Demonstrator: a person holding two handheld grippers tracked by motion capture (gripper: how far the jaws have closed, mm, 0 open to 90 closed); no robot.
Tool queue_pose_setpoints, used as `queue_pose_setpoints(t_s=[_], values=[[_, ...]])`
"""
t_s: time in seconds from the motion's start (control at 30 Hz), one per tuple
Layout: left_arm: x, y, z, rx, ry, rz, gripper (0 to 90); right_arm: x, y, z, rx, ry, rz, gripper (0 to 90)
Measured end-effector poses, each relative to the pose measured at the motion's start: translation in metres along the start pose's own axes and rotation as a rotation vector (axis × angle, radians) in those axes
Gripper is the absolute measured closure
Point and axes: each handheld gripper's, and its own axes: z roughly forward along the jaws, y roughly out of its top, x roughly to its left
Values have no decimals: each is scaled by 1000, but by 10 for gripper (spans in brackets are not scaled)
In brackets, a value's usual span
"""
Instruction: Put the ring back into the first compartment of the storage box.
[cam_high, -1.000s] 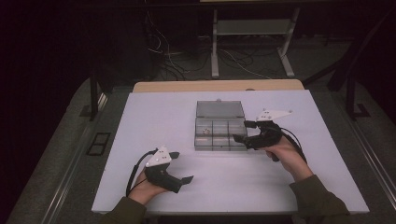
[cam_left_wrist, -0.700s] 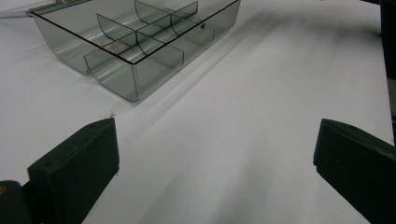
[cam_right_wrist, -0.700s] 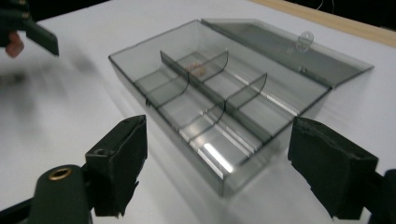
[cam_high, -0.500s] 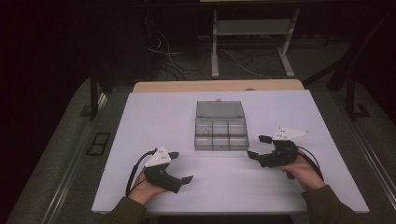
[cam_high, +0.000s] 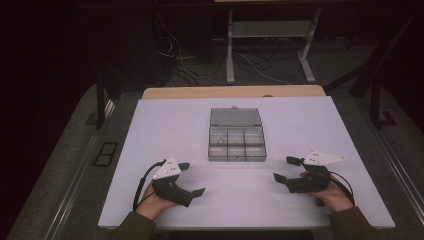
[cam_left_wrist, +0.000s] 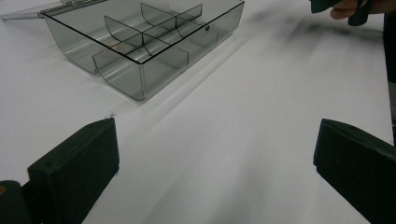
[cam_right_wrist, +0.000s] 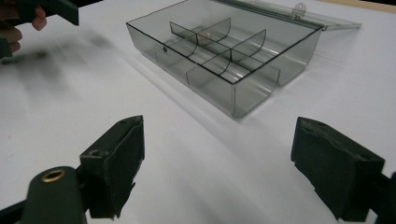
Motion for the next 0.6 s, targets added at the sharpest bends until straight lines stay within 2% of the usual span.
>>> queue_pose_setpoints(t_s=[0.33, 0.6], values=[[0, 0, 1, 10, -9, -1, 0, 0, -15, -16, -7, -8, 8, 170], [-1, -1, 1, 14, -7, -3, 0, 2, -20, -18, -5, -18, 7, 138]])
